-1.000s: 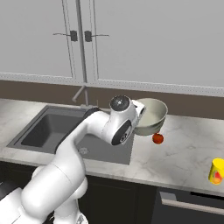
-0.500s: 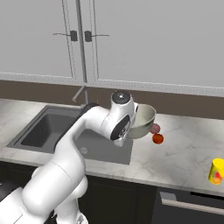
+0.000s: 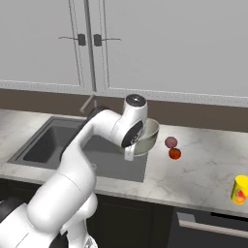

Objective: Remove the tomato and onion from the sink. Then move the bowl and cup from the counter to the sink for washing.

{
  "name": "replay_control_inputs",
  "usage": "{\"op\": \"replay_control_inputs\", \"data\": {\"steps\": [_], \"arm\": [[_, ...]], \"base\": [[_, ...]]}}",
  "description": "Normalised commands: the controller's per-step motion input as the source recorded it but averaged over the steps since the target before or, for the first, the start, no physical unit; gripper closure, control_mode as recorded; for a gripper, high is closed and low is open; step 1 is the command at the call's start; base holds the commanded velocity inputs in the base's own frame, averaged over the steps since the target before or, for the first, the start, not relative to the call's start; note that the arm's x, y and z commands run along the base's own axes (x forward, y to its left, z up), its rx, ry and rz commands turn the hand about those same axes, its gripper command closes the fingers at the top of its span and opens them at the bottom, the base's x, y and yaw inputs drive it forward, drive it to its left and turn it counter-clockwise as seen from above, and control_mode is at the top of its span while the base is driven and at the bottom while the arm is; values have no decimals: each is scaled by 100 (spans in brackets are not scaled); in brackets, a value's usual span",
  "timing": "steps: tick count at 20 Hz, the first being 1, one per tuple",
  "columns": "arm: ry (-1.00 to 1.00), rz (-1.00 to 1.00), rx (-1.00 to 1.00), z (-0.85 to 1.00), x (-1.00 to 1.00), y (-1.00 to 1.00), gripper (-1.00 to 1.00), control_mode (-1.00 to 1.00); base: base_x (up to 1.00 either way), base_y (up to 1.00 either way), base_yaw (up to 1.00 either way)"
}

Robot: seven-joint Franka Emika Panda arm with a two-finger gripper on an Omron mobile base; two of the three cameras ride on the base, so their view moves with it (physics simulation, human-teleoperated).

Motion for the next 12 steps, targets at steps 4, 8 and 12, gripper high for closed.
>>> {"op": "replay_control_inputs", "data": {"steps": [4,8,12], "arm": [[12,18,8,0,0,25,100,-100],[11,18,9,0,0,22,100,-100],[6,17,9,0,0,23,100,-100]], "base": [[0,0,0],[0,0,0],[0,0,0]]}}
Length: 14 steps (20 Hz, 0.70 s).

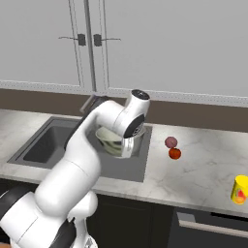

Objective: Remove the tomato and onion from the sink. Then move the bowl and cup from the counter to the sink for washing.

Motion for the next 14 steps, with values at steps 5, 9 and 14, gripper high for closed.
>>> {"op": "replay_control_inputs", "data": {"steps": [5,9,14], "arm": [[2,16,13,0,3,19,100,-100],[0,14,16,-5,5,17,100,-100],[0,10,4,-8,11,16,100,-100]], "base": [[0,0,0],[0,0,0],[0,0,0]]}}
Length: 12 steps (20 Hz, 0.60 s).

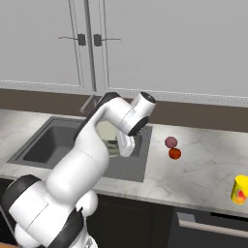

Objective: Remove the tomato and onion from the sink. Then move the bowl and cup from the counter to the sink for washing.

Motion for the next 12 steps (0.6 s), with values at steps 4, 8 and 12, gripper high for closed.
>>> {"op": "replay_control_inputs", "data": {"steps": [4,8,12], "arm": [[1,7,0,-8,16,19,100,-100],[0,6,0,-8,16,20,100,-100],[0,6,0,-9,15,17,100,-100]], "base": [[0,0,0],[0,0,0],[0,0,0]]}}
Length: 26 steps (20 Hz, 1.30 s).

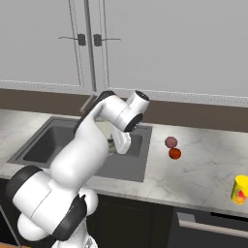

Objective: Remove the tomato and onion from the sink. Then move the bowl and cup from the counter to the sink for washing.

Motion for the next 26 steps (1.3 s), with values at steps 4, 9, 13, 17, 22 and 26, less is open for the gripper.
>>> {"op": "replay_control_inputs", "data": {"steps": [4,9,13,17,22,26], "arm": [[2,5,0,-15,15,19,100,-100],[0,7,0,-13,15,18,100,-100],[0,8,0,-12,16,15,100,-100],[0,8,0,-15,16,9,100,-100],[1,6,0,-17,15,6,100,-100],[3,7,0,-17,17,6,100,-100]], "base": [[0,0,0],[0,0,0],[0,0,0],[0,0,0],[0,0,0],[0,0,0]]}}
